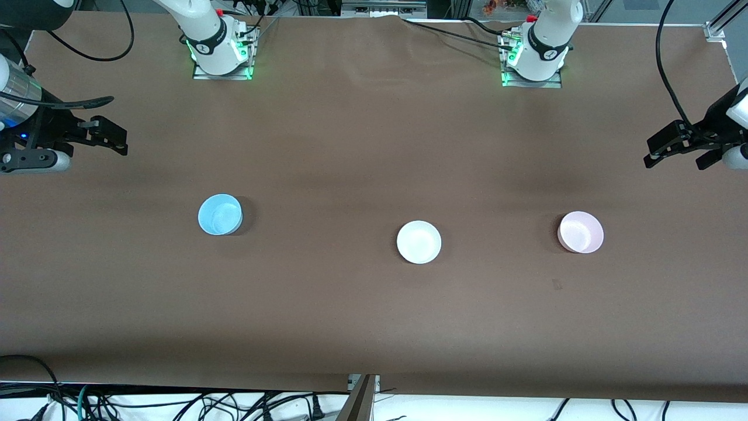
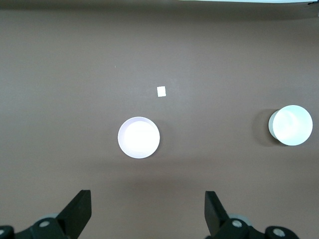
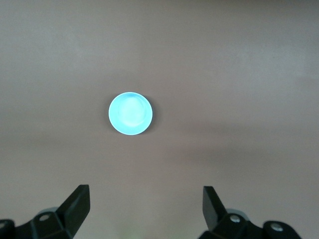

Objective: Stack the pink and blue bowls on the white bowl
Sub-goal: 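Reach the right gripper to the blue bowl while the left gripper reaches pink, then lower the right gripper to the blue rim while the left gripper lowers to pink, then close the right gripper on the blue rim while the left gripper closes on pink, then lift the pink bowl with the left gripper and carry it toward the white bowl, then lower the pink bowl into the white bowl with the left gripper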

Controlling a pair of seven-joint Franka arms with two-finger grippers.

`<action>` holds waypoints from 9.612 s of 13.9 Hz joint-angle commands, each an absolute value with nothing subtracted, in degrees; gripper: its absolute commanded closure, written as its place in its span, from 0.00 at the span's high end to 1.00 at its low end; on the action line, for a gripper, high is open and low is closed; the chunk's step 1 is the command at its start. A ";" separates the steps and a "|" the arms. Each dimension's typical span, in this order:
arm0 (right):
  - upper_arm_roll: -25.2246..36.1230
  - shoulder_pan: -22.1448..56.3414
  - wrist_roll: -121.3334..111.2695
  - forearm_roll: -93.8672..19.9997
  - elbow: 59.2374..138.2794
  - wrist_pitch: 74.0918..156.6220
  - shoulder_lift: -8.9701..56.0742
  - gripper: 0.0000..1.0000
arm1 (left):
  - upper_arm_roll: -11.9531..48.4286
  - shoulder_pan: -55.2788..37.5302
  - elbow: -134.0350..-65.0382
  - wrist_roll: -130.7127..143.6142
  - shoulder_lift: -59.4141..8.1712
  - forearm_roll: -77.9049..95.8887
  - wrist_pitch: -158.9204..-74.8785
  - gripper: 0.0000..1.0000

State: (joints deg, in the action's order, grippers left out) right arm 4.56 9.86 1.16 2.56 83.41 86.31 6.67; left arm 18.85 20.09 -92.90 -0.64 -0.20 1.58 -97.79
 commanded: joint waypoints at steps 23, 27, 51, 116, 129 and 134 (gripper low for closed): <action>4.30 10.02 0.80 4.14 83.23 89.21 17.13 1.00 | 18.90 27.07 -106.26 -2.37 -19.41 -7.02 -127.87 0.99; 4.39 9.32 1.58 0.09 85.51 94.90 23.02 1.00 | 18.90 28.39 -113.27 -2.37 -20.30 -8.26 -137.52 0.99; 5.10 8.79 2.28 -1.49 121.97 144.03 23.21 1.00 | 18.72 29.97 -120.41 -1.41 -27.77 -9.84 -152.22 0.81; 2.46 9.49 3.43 -5.98 115.84 130.78 22.85 0.00 | 38.06 9.50 -109.78 79.44 -30.31 -27.77 -147.48 0.00; 0.27 10.63 3.86 -6.15 113.82 130.25 22.94 0.00 | 28.21 -2.81 -106.96 86.66 -32.78 -27.86 -148.09 0.00; -0.70 10.81 5.89 -6.15 113.38 130.25 22.94 0.00 | 28.21 -3.25 -106.96 87.71 -33.92 -27.86 -148.27 0.00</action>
